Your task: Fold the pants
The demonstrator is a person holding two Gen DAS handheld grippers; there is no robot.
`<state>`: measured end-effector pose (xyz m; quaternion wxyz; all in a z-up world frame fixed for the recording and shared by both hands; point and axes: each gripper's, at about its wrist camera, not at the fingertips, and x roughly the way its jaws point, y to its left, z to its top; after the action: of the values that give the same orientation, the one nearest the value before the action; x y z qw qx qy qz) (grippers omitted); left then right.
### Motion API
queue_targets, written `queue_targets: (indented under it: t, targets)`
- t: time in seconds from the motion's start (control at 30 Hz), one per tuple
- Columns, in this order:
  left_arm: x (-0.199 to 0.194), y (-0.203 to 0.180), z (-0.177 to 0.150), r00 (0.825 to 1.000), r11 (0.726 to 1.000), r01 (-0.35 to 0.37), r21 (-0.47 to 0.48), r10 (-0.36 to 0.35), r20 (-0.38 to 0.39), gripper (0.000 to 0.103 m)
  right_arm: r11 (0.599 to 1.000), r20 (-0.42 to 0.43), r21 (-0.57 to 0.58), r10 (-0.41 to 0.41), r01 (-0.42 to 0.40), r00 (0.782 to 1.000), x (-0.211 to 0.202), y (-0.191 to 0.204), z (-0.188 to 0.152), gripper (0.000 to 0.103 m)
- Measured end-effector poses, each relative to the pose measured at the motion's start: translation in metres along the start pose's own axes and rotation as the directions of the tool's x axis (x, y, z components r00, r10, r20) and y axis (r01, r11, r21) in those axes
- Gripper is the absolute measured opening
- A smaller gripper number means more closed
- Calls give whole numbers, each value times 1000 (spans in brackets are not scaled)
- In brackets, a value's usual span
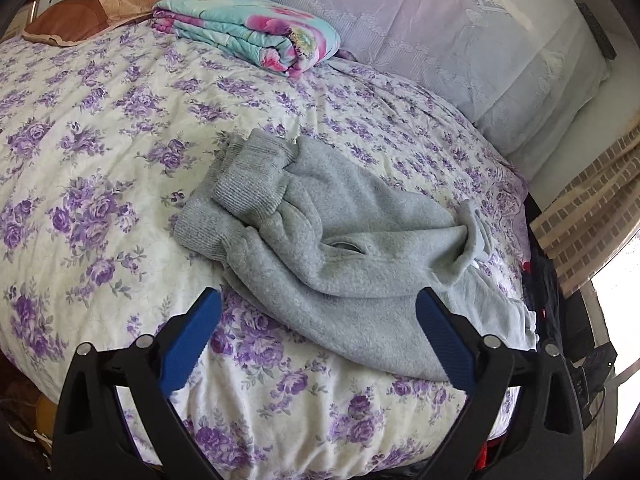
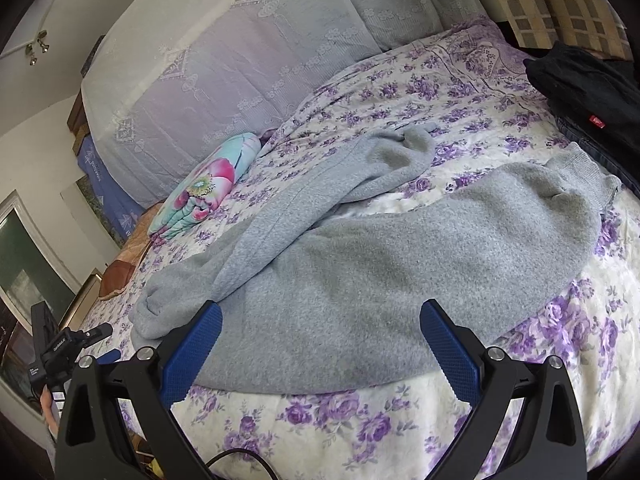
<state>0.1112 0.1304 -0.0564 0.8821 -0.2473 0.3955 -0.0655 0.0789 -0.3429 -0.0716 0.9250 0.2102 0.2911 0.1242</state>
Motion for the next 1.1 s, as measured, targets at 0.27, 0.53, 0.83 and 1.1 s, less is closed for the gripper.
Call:
queue_targets:
  t: [0.27, 0.53, 0.83, 1.1]
  targets:
    - [25, 11, 37, 998, 994, 12, -110, -18, -57, 70, 999, -14, -41, -13, 12, 1000, 19, 0, 18, 100]
    - [38, 32, 54, 998, 978, -14, -210, 0, -66, 71, 999, -14, -30, -36, 36, 999, 31, -14, 32, 100]
    - [55, 21, 56, 994, 989, -93, -113, 86, -66, 43, 998, 6, -37, -55, 56, 998, 32, -26, 52, 100]
    - [48, 29, 47, 997, 993, -68, -93, 66, -30, 30, 983, 13, -153, -102, 103, 995, 67, 9, 122, 100]
